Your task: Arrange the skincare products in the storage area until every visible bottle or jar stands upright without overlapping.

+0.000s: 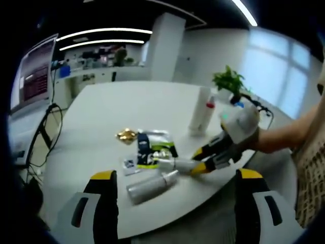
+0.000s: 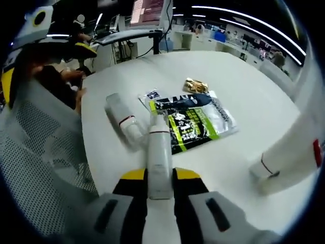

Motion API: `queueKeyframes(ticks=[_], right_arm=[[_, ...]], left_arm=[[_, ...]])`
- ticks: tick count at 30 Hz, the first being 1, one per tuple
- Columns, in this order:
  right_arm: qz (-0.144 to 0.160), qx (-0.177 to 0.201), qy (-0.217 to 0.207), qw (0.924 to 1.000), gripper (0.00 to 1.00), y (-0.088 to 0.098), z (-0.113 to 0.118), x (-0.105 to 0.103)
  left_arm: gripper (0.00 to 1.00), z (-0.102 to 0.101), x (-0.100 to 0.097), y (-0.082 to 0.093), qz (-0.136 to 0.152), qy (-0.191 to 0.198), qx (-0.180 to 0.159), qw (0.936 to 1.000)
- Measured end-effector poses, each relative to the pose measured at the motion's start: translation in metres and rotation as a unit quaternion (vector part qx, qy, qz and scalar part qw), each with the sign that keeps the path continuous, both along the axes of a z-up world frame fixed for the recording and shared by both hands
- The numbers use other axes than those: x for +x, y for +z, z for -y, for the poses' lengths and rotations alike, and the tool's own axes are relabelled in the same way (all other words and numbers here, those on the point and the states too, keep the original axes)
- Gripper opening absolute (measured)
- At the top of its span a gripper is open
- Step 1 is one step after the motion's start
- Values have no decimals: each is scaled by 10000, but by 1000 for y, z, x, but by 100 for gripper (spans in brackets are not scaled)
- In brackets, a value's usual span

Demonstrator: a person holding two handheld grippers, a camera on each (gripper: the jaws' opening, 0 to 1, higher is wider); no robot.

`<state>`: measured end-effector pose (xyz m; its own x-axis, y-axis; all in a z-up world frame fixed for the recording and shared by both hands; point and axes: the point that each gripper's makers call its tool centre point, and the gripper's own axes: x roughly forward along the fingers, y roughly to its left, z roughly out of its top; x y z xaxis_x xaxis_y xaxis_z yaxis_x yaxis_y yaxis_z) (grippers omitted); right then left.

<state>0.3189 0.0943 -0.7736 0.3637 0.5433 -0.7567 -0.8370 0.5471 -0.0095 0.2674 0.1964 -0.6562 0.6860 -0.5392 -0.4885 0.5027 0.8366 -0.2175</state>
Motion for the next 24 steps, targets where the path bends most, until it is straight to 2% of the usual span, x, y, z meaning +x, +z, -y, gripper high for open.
queueKeyframes(ticks=[8, 12, 18, 24], right_arm=[[3, 648, -268, 9975, 17, 31, 0, -6], [97, 953, -437, 9944, 17, 54, 2, -7], [281, 1349, -594, 9887, 17, 84, 3, -10], [584, 1580, -592, 9839, 17, 109, 4, -13]], left_arm=[[95, 9, 1, 6, -40, -106, 30, 9999], [95, 12, 5, 15, -48, 44, -286, 9996], [94, 19, 6, 22, -46, 40, -339, 9994], [91, 36, 8, 36, -85, 27, -772, 9970]])
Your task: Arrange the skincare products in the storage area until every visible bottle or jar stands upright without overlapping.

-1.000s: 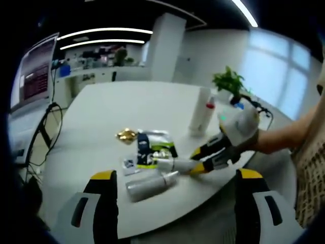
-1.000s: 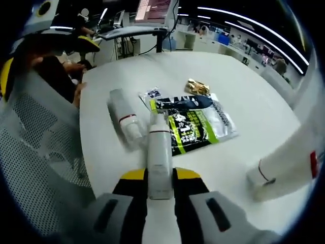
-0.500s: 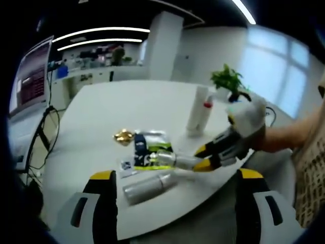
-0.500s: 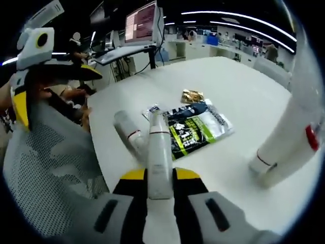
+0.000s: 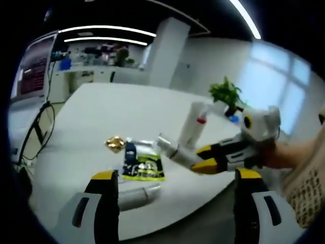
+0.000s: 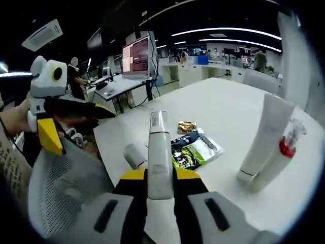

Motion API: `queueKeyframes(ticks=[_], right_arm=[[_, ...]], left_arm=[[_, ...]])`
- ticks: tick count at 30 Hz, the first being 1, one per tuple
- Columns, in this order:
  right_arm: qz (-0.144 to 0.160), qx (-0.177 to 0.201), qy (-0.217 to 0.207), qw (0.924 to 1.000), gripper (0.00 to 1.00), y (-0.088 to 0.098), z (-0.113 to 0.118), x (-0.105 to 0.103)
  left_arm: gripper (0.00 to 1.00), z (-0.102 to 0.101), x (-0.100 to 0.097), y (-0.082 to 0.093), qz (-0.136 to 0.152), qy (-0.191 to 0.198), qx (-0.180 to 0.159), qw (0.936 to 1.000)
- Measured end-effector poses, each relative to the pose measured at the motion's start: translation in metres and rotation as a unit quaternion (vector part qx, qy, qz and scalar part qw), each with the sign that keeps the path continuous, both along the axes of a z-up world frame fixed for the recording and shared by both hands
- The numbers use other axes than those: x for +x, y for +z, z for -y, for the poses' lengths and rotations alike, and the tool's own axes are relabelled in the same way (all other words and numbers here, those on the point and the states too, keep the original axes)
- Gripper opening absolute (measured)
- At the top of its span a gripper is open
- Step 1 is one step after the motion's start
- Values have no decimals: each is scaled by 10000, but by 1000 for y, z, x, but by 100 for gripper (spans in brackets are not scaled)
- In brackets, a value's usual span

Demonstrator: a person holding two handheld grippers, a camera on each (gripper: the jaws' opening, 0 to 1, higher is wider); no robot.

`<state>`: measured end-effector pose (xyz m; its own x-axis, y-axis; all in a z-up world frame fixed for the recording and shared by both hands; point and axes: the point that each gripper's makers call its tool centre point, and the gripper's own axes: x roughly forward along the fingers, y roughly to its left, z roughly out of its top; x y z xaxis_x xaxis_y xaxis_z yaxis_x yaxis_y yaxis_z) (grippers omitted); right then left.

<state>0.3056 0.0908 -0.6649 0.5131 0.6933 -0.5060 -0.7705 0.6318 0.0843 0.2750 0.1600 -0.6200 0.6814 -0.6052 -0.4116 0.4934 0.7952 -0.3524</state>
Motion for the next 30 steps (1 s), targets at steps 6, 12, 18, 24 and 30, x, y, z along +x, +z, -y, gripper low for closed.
queueKeyframes(ticks=[6, 12, 18, 24, 30], right_arm=[[219, 164, -54, 9996, 17, 16, 3, -5], [527, 431, -52, 9977, 17, 40, 5, -12], [790, 429, 35, 9959, 18, 55, 6, -21], [1362, 361, 225, 9898, 18, 74, 7, -28], [1672, 281, 395, 9847, 18, 86, 7, -36]], left_arm=[[89, 18, 2, 14, -20, -73, -412, 9991], [83, 33, 6, 22, -110, -110, -828, 9964], [75, 43, 13, 34, -108, -100, -1163, 9931], [58, 59, 14, 53, -111, -198, -1889, 9817], [43, 65, 14, 65, -76, -196, -2472, 9687]])
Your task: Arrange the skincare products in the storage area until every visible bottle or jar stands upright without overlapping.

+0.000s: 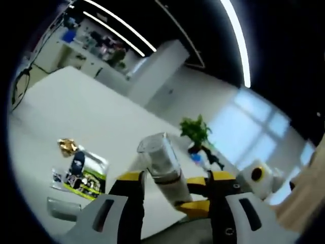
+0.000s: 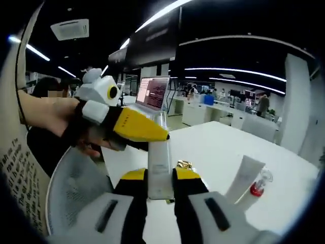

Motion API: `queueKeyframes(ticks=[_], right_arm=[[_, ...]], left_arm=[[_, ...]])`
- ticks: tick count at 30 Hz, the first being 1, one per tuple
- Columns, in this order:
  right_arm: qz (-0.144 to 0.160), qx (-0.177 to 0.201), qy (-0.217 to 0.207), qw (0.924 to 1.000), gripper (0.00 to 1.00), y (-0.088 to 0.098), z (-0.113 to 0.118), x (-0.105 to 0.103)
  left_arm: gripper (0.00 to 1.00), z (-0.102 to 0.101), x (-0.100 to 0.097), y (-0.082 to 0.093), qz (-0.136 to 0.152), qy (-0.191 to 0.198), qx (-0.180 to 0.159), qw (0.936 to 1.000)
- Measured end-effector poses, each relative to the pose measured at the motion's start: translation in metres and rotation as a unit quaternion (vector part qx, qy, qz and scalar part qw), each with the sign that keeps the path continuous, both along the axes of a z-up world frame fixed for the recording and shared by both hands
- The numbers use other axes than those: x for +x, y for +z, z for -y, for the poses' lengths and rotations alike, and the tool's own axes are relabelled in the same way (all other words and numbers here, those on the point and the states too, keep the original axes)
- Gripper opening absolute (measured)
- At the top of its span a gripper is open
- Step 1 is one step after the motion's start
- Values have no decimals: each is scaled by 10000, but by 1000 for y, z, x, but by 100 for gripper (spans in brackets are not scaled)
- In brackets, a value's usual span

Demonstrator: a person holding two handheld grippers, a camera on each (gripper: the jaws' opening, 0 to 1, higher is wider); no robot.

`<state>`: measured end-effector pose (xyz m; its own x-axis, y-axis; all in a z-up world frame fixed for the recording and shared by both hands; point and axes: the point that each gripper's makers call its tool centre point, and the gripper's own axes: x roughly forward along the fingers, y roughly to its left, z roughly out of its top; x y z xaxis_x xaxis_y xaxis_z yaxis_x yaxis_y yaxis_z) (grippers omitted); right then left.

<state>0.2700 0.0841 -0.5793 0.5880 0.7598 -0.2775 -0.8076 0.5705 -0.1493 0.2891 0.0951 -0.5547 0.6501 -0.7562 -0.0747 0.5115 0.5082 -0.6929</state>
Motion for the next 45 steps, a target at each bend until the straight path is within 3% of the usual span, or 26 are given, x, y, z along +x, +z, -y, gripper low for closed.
queueKeyframes(ticks=[7, 11, 13, 16, 18, 20, 24, 26, 31, 34, 36, 38, 42, 45], right_arm=[[99, -20, -2, 9999, 18, 5, 5, -2], [217, -143, 25, 9997, 18, 9, 7, -3], [375, -566, 253, 9974, 19, 9, 8, -5], [235, -764, 807, 9935, 24, 12, 0, -17], [232, -660, 764, 9946, 25, 18, 2, -14], [-71, -200, 972, 9950, 25, 26, 0, -19], [-475, 401, 1301, 9895, 25, 39, 5, -22], [-693, 618, 1492, 9844, 25, 44, 5, -27], [-1162, 1503, 1885, 9635, 24, 71, 7, -37], [-1637, 2020, 1971, 9453, 22, 84, 12, -38], [-1887, 2092, 2081, 9366, 21, 85, 13, -41], [-1910, 2050, 2109, 9365, 21, 83, 13, -41], [-2025, 2178, 2281, 9271, 21, 87, 10, -47], [-1979, 2143, 2285, 9288, 20, 88, 9, -48]], left_arm=[[22, 1, 1, 1, 213, 98, 91, 9997], [20, 4, 1, 5, 214, 61, -44, 9997], [19, 7, -1, 8, 179, -19, -116, 9998], [17, 15, -8, 16, 311, -311, -222, 9988], [17, 17, -10, 21, 466, -463, -128, 9978], [17, 20, -13, 27, 648, -688, -13, 9955], [17, 23, -19, 45, 1003, -1104, -26, 9888], [17, 26, -25, 54, 1229, -1403, -24, 9824], [17, 33, -39, 85, 1705, -2060, -265, 9632], [17, 37, -46, 96, 1950, -2415, -180, 9504], [17, 38, -48, 96, 1998, -2611, -129, 9443], [17, 41, -48, 96, 2034, -2722, -39, 9405], [17, 48, -53, 98, 2118, -3031, -109, 9290], [17, 49, -52, 98, 2125, -3069, -172, 9275]])
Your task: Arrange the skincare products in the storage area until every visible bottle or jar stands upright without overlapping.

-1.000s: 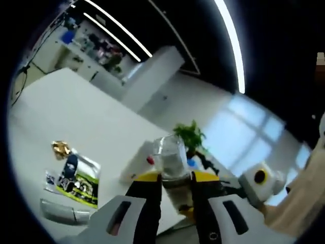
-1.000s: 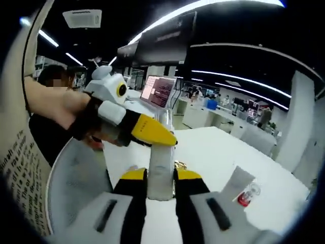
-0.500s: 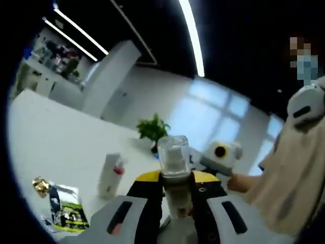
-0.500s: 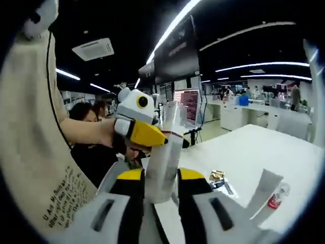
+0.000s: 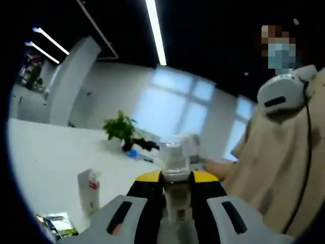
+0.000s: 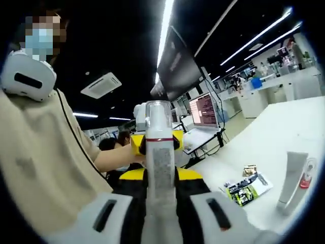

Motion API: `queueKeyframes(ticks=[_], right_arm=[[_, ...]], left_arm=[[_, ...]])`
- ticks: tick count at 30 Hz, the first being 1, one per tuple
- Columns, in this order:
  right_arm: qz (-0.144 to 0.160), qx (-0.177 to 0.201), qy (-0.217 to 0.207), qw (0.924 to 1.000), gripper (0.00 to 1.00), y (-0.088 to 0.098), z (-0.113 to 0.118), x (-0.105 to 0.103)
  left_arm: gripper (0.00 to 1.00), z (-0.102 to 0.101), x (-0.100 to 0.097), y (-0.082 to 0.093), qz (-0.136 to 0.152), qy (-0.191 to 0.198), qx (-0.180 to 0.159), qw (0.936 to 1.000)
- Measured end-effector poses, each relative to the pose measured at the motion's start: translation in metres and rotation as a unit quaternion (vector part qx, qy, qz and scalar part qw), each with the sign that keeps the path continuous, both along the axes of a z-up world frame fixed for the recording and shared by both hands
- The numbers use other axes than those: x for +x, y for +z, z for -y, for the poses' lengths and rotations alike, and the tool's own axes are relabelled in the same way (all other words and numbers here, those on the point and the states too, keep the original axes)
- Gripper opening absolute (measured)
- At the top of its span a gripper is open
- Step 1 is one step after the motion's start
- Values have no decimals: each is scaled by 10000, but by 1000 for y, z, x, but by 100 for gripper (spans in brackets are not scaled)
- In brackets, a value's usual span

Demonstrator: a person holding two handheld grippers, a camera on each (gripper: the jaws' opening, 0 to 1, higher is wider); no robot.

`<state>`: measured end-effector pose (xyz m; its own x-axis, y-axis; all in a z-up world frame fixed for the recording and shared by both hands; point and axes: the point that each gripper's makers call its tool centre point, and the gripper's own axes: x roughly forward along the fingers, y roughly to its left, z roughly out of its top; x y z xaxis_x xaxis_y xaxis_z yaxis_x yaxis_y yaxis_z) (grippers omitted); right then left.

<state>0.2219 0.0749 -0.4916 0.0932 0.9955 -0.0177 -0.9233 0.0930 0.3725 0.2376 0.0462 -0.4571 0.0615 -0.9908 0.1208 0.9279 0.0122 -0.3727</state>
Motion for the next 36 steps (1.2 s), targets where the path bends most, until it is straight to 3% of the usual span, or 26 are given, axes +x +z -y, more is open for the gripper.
queueKeyframes(ticks=[2, 5, 7, 10, 13, 18, 19, 21, 23, 24, 26, 27, 28, 29, 32, 35, 36], right_arm=[[421, -10, -264, 9988, 20, 4, 2, 7], [423, -26, -493, 9979, 19, 8, 3, 12], [646, -182, -734, 9950, 19, 8, 4, 19], [753, -422, -1099, 9902, 19, 7, 7, 30], [943, -761, -1648, 9788, 19, 6, 12, 48], [1225, -1203, -2519, 9524, 19, 6, 18, 74], [1371, -1335, -2706, 9435, 19, 6, 20, 80], [1593, -1610, -2923, 9291, 19, 2, 20, 85], [1785, -1911, -3115, 9136, 20, -4, 19, 86], [1942, -2082, -3144, 9056, 20, -7, 19, 86], [2406, -2569, -3186, 8801, 20, -16, 22, 87], [2457, -2747, -3178, 8736, 20, -23, 23, 86], [2461, -2730, -3208, 8729, 20, -25, 23, 85], [2396, -2645, -3220, 8769, 20, -26, 24, 84], [2474, -2690, -3237, 8727, 20, -26, 28, 82], [2542, -2639, -3246, 8720, 20, -21, 30, 80], [2538, -2560, -3179, 8769, 20, -19, 29, 79]], left_arm=[[17, -4, 5, 1, -11, 59, -104, 9999], [17, -6, 11, 4, -101, 155, -199, 9996], [17, -6, 16, 4, -114, 261, -195, 9994], [17, -7, 30, 1, -238, 621, -168, 9976], [19, -7, 50, -2, -441, 1265, -128, 9909], [20, -3, 78, -2, -931, 2378, -214, 9666], [20, -4, 84, -5, -1121, 2652, -219, 9574], [20, -5, 89, -8, -1143, 2928, -147, 9492], [19, -6, 92, -15, -1292, 3325, 61, 9342], [18, -7, 92, -21, -1429, 3555, 276, 9233], [18, -9, 90, -33, -1576, 3829, 602, 9083], [18, -8, 87, -38, -1593, 3961, 713, 9015], [18, -7, 86, -38, -1561, 4018, 688, 8997], [18, -4, 82, -37, -1441, 4000, 671, 9026], [17, -1, 78, -36, -1404, 3982, 718, 9037], [17, 0, 76, -31, -1329, 3847, 692, 9108], [17, -1, 75, -30, -1315, 3804, 682, 9129]])
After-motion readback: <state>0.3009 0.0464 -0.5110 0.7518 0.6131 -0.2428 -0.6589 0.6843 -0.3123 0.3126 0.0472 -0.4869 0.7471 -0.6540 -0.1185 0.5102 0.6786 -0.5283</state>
